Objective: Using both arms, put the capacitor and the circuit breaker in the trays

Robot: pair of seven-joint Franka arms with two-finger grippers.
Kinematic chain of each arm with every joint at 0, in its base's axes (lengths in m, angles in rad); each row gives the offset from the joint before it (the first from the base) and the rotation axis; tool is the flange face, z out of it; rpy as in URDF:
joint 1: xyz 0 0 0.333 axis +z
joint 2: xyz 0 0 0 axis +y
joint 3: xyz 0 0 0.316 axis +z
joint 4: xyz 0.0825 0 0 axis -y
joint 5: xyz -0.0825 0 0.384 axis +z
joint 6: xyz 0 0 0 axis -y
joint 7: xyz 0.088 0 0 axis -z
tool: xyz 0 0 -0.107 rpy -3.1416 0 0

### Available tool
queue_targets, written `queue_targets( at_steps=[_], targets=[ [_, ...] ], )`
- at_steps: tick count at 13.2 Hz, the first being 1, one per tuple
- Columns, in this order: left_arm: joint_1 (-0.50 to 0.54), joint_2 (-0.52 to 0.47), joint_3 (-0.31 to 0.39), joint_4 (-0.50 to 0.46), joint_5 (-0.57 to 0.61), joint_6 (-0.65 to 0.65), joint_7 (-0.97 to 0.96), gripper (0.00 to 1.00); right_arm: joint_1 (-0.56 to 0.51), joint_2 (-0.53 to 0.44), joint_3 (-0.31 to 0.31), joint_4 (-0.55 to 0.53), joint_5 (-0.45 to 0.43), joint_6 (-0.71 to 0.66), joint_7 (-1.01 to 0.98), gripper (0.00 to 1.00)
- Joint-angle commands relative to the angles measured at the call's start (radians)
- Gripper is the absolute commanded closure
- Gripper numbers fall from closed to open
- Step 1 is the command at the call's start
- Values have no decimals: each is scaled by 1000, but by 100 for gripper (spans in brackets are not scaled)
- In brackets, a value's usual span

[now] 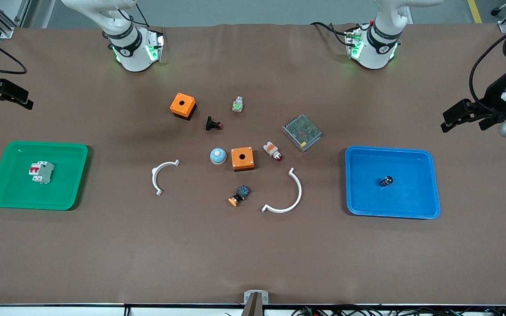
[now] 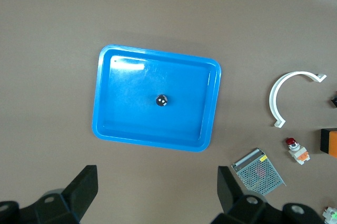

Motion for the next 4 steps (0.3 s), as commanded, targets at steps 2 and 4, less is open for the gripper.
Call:
queue_targets(
  at_steps=[2, 4],
  targets=[
    [0, 9, 0, 22, -3, -21, 12, 0, -12, -40, 15, -19, 17, 15, 0, 0],
    [0, 9, 0, 21, -3, -21, 12, 0, -10, -52, 15, -23, 17, 14, 0, 0]
  ],
)
